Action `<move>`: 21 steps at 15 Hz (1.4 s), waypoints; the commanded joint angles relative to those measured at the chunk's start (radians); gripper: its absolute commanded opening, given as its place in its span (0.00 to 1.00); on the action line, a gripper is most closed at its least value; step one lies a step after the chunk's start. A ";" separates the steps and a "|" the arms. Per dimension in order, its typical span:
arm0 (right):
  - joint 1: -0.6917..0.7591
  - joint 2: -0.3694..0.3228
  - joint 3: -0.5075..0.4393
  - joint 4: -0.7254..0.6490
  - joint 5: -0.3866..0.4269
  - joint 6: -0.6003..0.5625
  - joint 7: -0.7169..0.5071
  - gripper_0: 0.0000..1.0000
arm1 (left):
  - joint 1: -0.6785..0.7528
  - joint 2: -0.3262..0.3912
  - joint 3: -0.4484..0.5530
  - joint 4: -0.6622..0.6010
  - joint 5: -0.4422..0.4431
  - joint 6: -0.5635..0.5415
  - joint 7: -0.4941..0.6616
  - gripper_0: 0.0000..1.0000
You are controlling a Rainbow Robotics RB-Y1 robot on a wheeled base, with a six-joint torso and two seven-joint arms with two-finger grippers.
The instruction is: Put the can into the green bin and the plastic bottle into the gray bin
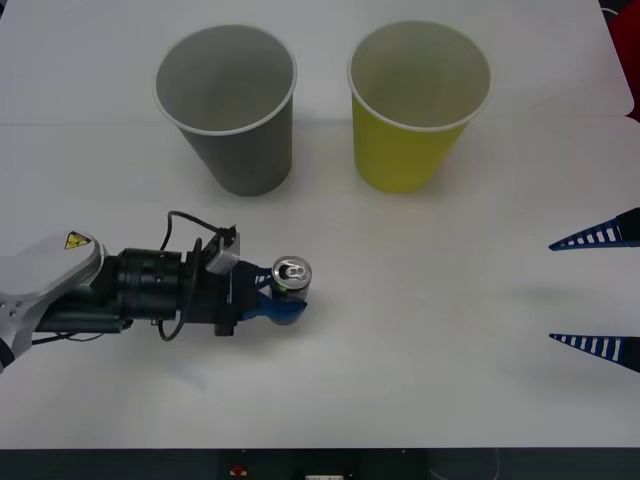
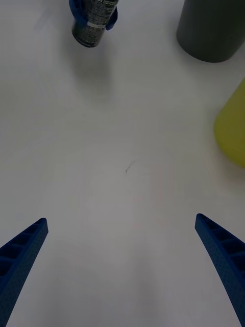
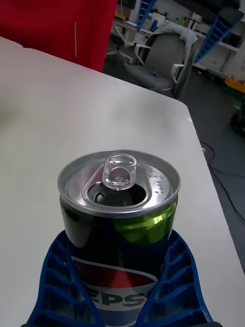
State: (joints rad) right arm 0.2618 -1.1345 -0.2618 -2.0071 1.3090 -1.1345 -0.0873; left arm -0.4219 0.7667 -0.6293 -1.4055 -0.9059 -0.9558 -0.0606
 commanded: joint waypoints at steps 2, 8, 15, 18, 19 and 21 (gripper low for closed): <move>0.000 0.000 0.000 0.000 0.000 0.000 0.000 1.00 | 0.000 0.056 0.005 -0.188 -0.107 0.161 0.249 0.00; 0.000 0.000 0.000 0.000 0.000 0.000 0.000 1.00 | 0.000 0.125 0.060 -0.449 -0.401 0.290 0.797 0.00; 0.000 0.000 0.000 0.000 0.000 0.000 0.000 1.00 | -0.097 0.125 0.123 -0.621 -0.781 0.282 1.346 0.00; 0.000 0.000 0.000 0.000 0.000 0.000 0.000 1.00 | -0.196 0.085 0.132 -0.598 -0.866 0.210 1.435 0.00; 0.000 0.000 0.000 0.000 0.000 0.000 0.000 1.00 | -0.227 0.066 0.134 -0.564 -0.857 0.195 1.435 0.00; 0.000 0.000 0.000 0.000 0.000 0.000 0.000 1.00 | -0.325 0.013 0.134 -0.471 -0.831 0.155 1.434 0.00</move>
State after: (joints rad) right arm 0.2618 -1.1345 -0.2618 -2.0071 1.3090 -1.1345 -0.0873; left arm -0.7069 0.8008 -0.4956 -1.9160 -1.7455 -0.7817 1.3732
